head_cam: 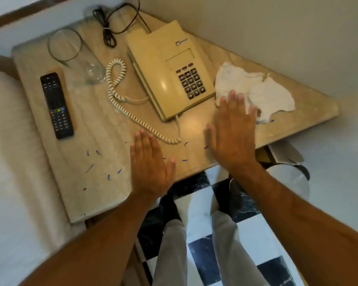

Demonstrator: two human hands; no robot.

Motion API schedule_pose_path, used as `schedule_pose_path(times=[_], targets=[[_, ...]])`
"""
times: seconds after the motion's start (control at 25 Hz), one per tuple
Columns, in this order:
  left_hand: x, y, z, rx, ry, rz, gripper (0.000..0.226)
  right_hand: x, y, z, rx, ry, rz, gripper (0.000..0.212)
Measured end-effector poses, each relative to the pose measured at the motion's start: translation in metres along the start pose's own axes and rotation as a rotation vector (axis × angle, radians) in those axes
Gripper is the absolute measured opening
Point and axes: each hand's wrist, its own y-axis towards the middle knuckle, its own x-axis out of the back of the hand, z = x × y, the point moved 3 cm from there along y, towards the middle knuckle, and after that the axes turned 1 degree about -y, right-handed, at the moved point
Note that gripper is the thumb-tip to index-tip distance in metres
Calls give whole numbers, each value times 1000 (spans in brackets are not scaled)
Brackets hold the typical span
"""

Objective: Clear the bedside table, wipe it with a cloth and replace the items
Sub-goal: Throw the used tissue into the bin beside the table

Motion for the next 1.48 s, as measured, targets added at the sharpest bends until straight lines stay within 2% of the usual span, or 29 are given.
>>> schedule_pose_path(times=[0.08,0.16,0.24,0.36,0.48,0.6,0.68,0.72,0.76,0.84,0.92,0.96,1.08,1.16,1.24,1.32,1.48], targets=[[-1,3,-1,13,-23,-4,83,16,24,-31,-484,-7,-91,80],[-5,1,2,-4,14,-24,84,16,52,-53,-790,105,-41,78],[-7,6,-2,-20,17,-26,84,10,71,-59,-789,128,29,58],[-5,5,-3,-31,42,-27,85,6,75,-48,-653,320,-89,33],[-2,7,-5,-22,27,0,86,2,34,-33,-621,527,-178,29],[-5,7,-4,-22,22,2,87,0,-23,-8,-545,701,-134,39],[-7,5,1,-30,38,2,87,-3,-61,11,-447,653,-136,18],[-7,4,-1,-34,46,9,87,-3,-81,17,-448,622,-111,17],[-7,4,4,-30,57,12,87,-8,-99,24,-475,609,-55,23],[-7,3,9,-23,74,-20,87,-24,-138,26,-592,559,183,24],[-7,3,10,-48,71,-35,87,-43,-181,11,-803,492,440,18],[-9,2,3,-61,62,-38,87,-48,-202,-2,-943,504,479,16],[-9,3,-1,-50,54,-35,88,-62,-228,-31,-1291,713,318,8],[-7,4,-3,-45,54,-30,88,-64,-225,-51,-1347,823,222,15],[-5,4,-4,-49,52,-45,88,-65,-217,-72,-1214,775,195,25],[-5,2,-4,-60,46,-61,87,-68,-211,-83,-1085,721,241,33],[-6,3,-3,-57,48,-78,87,-80,-215,-88,-969,717,317,33]])
